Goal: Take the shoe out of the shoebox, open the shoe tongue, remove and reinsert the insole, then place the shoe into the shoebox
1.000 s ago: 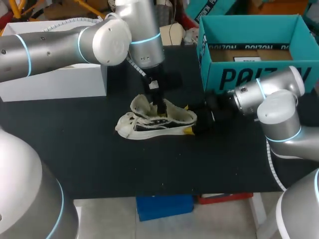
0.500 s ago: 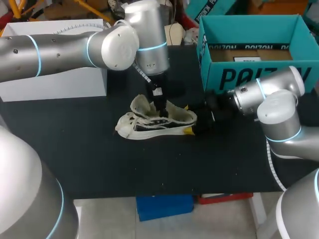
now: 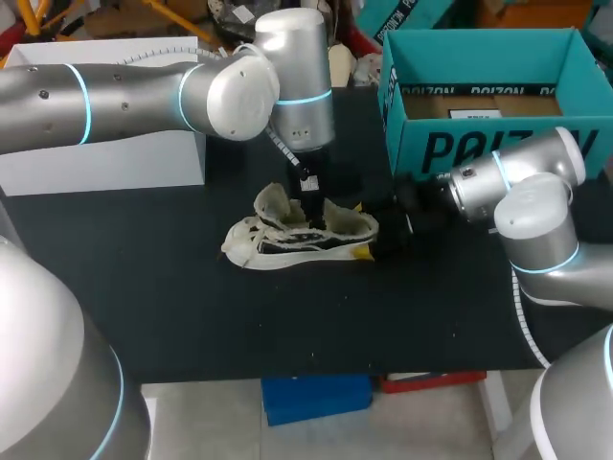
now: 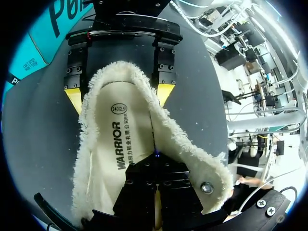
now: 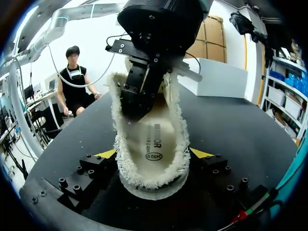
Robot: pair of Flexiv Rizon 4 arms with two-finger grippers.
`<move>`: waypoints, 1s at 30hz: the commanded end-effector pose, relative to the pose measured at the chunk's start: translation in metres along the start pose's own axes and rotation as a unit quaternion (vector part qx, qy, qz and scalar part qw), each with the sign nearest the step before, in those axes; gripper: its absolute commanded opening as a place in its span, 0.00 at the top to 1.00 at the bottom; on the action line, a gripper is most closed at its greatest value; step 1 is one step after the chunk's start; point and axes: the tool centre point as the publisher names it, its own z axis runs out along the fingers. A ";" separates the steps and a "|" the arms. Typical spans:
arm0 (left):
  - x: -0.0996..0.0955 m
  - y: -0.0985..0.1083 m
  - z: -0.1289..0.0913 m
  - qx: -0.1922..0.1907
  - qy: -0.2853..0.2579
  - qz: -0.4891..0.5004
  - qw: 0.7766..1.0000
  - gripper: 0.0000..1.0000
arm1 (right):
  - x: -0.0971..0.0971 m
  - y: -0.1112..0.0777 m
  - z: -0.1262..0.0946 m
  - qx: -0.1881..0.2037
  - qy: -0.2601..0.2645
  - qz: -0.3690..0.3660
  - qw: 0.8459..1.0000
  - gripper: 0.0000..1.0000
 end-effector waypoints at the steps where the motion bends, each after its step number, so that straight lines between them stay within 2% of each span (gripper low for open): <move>1: 0.002 -0.003 0.006 -0.003 -0.005 -0.003 1.000 1.00 | 0.000 -0.001 0.001 0.000 0.000 0.001 1.000 1.00; 9: 0.003 -0.003 0.013 -0.001 0.002 -0.004 1.000 1.00 | 0.000 -0.001 0.001 0.000 0.000 0.001 1.000 1.00; 10: 0.003 -0.003 0.013 0.000 0.003 -0.004 1.000 0.95 | 0.000 -0.001 0.001 0.000 0.000 0.001 1.000 1.00; 11: 0.003 -0.003 0.013 0.000 0.004 -0.004 1.000 0.75 | 0.000 -0.001 0.001 0.000 0.000 0.001 1.000 1.00; 12: 0.003 -0.003 0.014 0.002 0.005 -0.003 1.000 0.67 | 0.000 -0.001 0.001 0.000 0.000 0.001 1.000 1.00; 18: 0.004 -0.002 0.014 -0.004 -0.004 -0.008 1.000 0.70 | 0.000 -0.001 0.001 0.000 0.000 0.001 1.000 1.00; 25: 0.003 0.003 0.010 -0.055 -0.059 -0.029 0.996 0.75 | 0.000 -0.001 0.001 0.000 0.000 0.001 1.000 1.00; 30: 0.001 0.007 0.004 -0.113 -0.125 -0.053 0.984 0.73 | 0.000 -0.001 0.001 0.000 0.000 0.001 1.000 1.00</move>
